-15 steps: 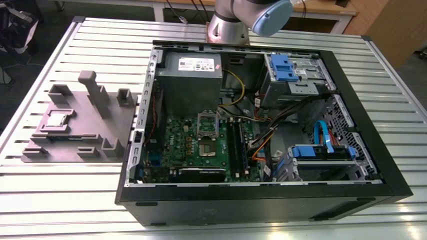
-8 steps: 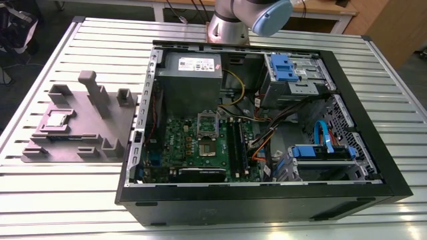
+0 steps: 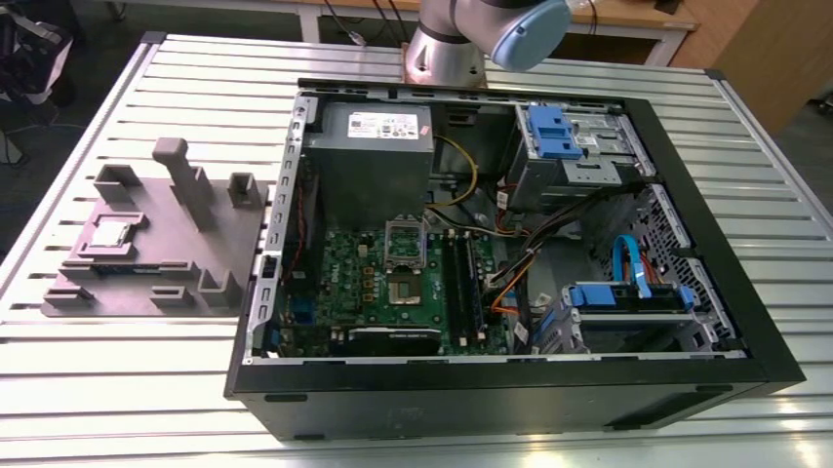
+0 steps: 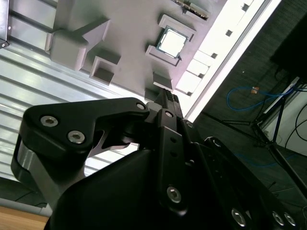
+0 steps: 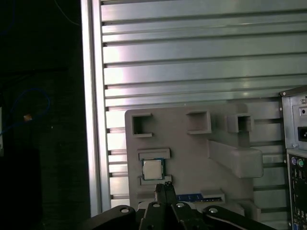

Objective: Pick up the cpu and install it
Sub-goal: 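Reach for the cpu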

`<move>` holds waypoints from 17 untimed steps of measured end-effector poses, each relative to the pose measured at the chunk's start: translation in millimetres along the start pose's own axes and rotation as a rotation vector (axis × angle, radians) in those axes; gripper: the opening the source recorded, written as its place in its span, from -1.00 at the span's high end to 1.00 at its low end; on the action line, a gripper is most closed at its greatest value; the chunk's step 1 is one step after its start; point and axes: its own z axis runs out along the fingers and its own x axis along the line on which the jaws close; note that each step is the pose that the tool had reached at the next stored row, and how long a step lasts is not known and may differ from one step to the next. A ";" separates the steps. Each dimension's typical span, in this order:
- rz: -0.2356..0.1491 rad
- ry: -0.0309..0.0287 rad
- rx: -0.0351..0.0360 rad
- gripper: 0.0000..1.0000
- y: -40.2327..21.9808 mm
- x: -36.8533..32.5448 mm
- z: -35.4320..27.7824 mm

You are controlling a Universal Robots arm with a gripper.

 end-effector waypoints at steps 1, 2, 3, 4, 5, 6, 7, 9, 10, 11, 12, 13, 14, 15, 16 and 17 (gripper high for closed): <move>0.000 0.0000 0.0000 0.80 0.0 0.5 0.0; 0.000 -0.0001 -0.0001 0.80 -0.1 1.0 0.1; 0.000 0.0001 0.0001 0.80 -0.1 1.2 0.0; 0.000 0.0000 0.0000 0.80 -0.1 1.3 0.0; 0.000 0.0000 0.0000 0.80 -0.1 1.6 0.0; 0.000 -0.0001 0.0000 0.80 -0.2 2.1 0.1; 0.000 0.0000 0.0000 0.80 -0.2 2.4 0.1; 0.000 0.0000 0.0000 0.80 -0.2 3.5 0.2; 0.000 0.0000 0.0000 0.80 -0.3 4.0 0.2; 0.000 0.0000 0.0000 0.80 -0.4 4.5 0.2; 0.000 0.0000 0.0000 0.80 -0.4 5.0 0.3; 0.000 0.0001 0.0000 0.80 -0.4 5.3 0.3; 0.000 -0.0001 0.0000 0.80 -0.4 5.5 0.4; 0.000 -0.0001 0.0000 0.80 -0.4 5.9 0.4; 0.000 0.0000 0.0000 0.80 -0.5 6.4 0.5; 0.000 0.0000 0.0000 0.80 -0.5 7.0 0.5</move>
